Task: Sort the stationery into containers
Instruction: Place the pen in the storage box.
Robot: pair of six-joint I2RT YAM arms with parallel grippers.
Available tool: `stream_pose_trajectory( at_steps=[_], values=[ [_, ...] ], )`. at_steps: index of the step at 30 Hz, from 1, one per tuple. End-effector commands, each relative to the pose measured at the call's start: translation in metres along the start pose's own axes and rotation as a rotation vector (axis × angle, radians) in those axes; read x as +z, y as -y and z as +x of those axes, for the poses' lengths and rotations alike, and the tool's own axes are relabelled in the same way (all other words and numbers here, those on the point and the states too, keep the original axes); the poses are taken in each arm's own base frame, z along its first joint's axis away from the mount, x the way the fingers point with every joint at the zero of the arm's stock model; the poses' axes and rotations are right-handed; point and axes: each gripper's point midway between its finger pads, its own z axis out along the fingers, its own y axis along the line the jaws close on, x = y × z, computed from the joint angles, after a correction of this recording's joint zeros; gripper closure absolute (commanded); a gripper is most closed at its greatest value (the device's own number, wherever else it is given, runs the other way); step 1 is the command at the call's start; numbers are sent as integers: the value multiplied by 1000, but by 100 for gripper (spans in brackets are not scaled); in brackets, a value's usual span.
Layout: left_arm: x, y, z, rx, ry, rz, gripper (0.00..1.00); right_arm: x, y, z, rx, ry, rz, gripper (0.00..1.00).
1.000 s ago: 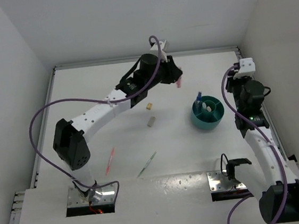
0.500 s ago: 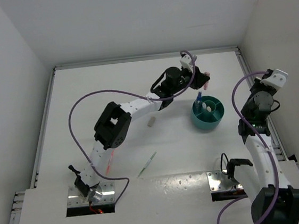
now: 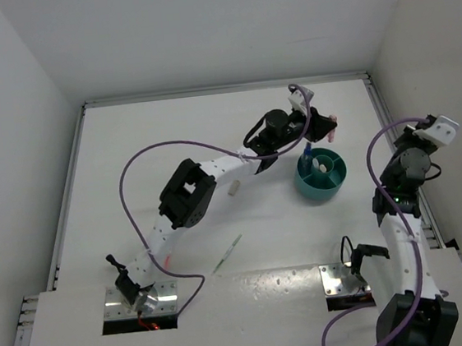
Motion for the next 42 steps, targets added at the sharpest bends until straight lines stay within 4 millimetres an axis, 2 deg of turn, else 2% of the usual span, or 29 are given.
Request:
stream_pose_trajectory(
  at_steps=[1, 5, 9, 18, 20, 23, 24, 26, 28, 29, 35, 36, 42],
  values=[
    [14, 28, -4, 21, 37, 80, 100, 0, -4, -14, 70, 48, -35, 100],
    [18, 29, 2, 38, 17, 61, 100, -2, -2, -14, 81, 50, -48, 100],
    [19, 33, 19, 58, -33, 49, 100, -1, 1, -12, 84, 43, -49, 100],
    [9, 11, 45, 124, -113, -27, 100, 0, 2, -6, 105, 18, -64, 100],
    [9, 10, 41, 137, -110, -38, 100, 1, 4, -7, 103, 20, -55, 100],
    [6, 3, 51, 151, -139, -59, 100, 1, 6, -7, 101, 21, -56, 100],
    [6, 6, 45, 153, -131, -56, 100, 2, 9, -7, 108, 22, -46, 100],
    [4, 4, 50, 151, -142, -60, 100, 2, 9, -7, 108, 22, -45, 100],
    [2, 8, 42, 162, -134, -56, 100, 4, 10, -4, 102, 14, -43, 100],
    [0, 5, 49, 168, -148, -61, 100, 4, 10, -4, 111, 14, -43, 100],
    [-7, 1, 54, 170, -180, -83, 100, 5, 16, 1, 111, 0, -22, 100],
    [-6, 3, 49, 181, -173, -79, 100, 7, 18, -4, 112, 10, -15, 100],
    [-8, 3, 53, 177, -192, -77, 87, 7, 20, -2, 116, 2, -14, 100]
  ],
)
